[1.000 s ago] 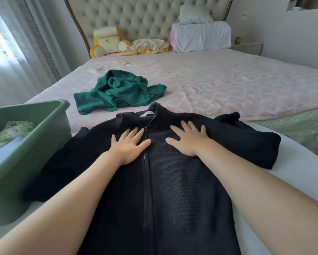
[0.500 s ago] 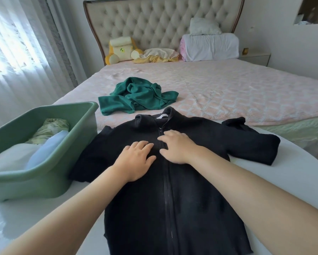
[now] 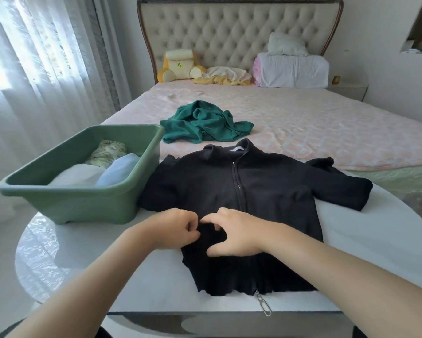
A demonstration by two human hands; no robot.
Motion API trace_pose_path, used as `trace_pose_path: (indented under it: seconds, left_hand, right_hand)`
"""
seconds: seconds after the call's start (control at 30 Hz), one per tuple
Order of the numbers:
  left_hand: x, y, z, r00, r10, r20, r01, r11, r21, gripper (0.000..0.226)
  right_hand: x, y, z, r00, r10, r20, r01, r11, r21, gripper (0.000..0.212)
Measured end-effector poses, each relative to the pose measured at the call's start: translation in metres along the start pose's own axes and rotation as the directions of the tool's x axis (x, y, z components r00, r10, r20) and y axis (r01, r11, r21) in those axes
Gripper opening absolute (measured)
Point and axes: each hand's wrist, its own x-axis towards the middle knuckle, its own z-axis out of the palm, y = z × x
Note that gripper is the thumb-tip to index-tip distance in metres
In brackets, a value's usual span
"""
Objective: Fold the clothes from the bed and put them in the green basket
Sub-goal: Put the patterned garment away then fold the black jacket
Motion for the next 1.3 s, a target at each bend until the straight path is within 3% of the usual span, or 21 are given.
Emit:
trace_pose_path:
  seconds: [0.1,0.2,0.3,0.37,0.4,0.47,0.5,0.57,0.67,0.73,0.8,0.87,0.9,0.93,1.0,1.07,1.17,1.3]
  left_hand:
    - [-0.012,0.000,-0.005,0.993,0.036,0.110,-0.027,0.997,-0.078,0.008]
    - [-0.023,-0.003,-0.007,0.985,0.112,0.131,-0.101,0.991,-0.091,0.034]
    - [-0.032,-0.007,0.003,0.977,0.179,0.117,-0.176,0.984,-0.035,0.067]
    - [-0.033,-0.008,0.015,0.975,0.222,0.026,-0.222,0.975,0.004,0.080]
    - [-0.031,-0.008,0.021,0.966,0.252,-0.050,-0.252,0.968,0.011,0.073]
    - [-0.026,-0.006,0.028,0.929,0.279,-0.241,-0.290,0.957,-0.008,0.039]
    - [-0.024,-0.005,0.029,0.913,0.261,-0.314,-0.285,0.958,-0.030,0.025]
    - [-0.020,-0.001,0.029,0.902,0.158,-0.402,-0.240,0.957,-0.162,0.018]
    - [-0.015,0.010,0.021,0.911,-0.068,-0.406,-0.143,0.873,-0.466,0.016]
    - [-0.009,0.018,0.011,0.899,-0.137,-0.416,-0.098,0.863,-0.496,0.010]
    - [-0.002,0.025,-0.001,0.878,-0.192,-0.438,-0.034,0.888,-0.458,0.011]
    - [0.007,0.032,-0.009,0.880,-0.242,-0.410,-0.021,0.840,-0.542,0.010]
    - [0.012,0.036,-0.009,0.892,-0.252,-0.375,-0.039,0.784,-0.620,0.006]
    - [0.016,0.040,-0.009,0.907,-0.249,-0.341,-0.061,0.722,-0.690,0.004]
    - [0.025,0.045,-0.005,0.934,-0.204,-0.293,-0.097,0.645,-0.758,0.024]
    - [0.034,0.045,-0.001,0.956,-0.130,-0.265,-0.107,0.684,-0.722,0.040]
    - [0.037,0.043,0.003,0.978,-0.019,-0.206,-0.101,0.827,-0.553,0.029]
    - [0.027,0.045,0.008,0.984,0.119,-0.134,-0.147,0.964,-0.220,0.054]
  right_hand:
    - [-0.017,-0.006,0.006,0.997,-0.029,0.068,0.028,0.999,0.027,0.110]
    - [-0.026,-0.012,0.008,0.995,-0.046,0.088,0.057,0.990,-0.126,0.127]
    - [-0.024,-0.010,0.013,0.995,-0.089,0.044,0.097,0.973,-0.210,0.117]
    - [-0.018,-0.005,0.017,0.994,-0.111,-0.023,0.102,0.964,-0.244,0.105]
    - [-0.016,-0.002,0.018,0.993,-0.106,-0.048,0.091,0.966,-0.240,0.100]
    - [-0.012,0.005,0.017,0.995,-0.061,-0.076,0.049,0.988,-0.147,0.095]
    - [-0.011,0.009,0.015,0.997,-0.031,-0.077,0.025,0.997,-0.079,0.094]
    - [-0.009,0.016,0.012,0.997,0.014,-0.076,-0.012,1.000,0.021,0.092]
    - [-0.006,0.020,0.006,0.989,0.066,-0.135,-0.048,0.990,0.135,0.077]
    - [-0.007,0.015,-0.002,0.977,0.116,-0.181,-0.059,0.955,0.292,0.072]
    - [-0.009,0.008,-0.010,0.968,0.145,-0.203,-0.059,0.923,0.379,0.091]
    - [-0.013,-0.002,-0.013,0.955,0.175,-0.239,-0.104,0.954,0.282,0.111]
    - [-0.014,-0.005,-0.012,0.946,0.191,-0.262,-0.138,0.969,0.206,0.111]
    - [-0.014,-0.005,-0.010,0.936,0.208,-0.285,-0.174,0.974,0.142,0.104]
    - [-0.011,0.003,-0.007,0.911,0.262,-0.318,-0.243,0.965,0.099,0.076]
    - [-0.009,0.019,-0.009,0.869,0.375,-0.325,-0.345,0.927,0.146,0.057]
    - [-0.007,0.046,-0.017,0.799,0.476,-0.368,-0.447,0.879,0.166,0.056]
    - [-0.006,0.055,-0.022,0.757,0.379,-0.531,-0.501,0.860,-0.101,0.049]
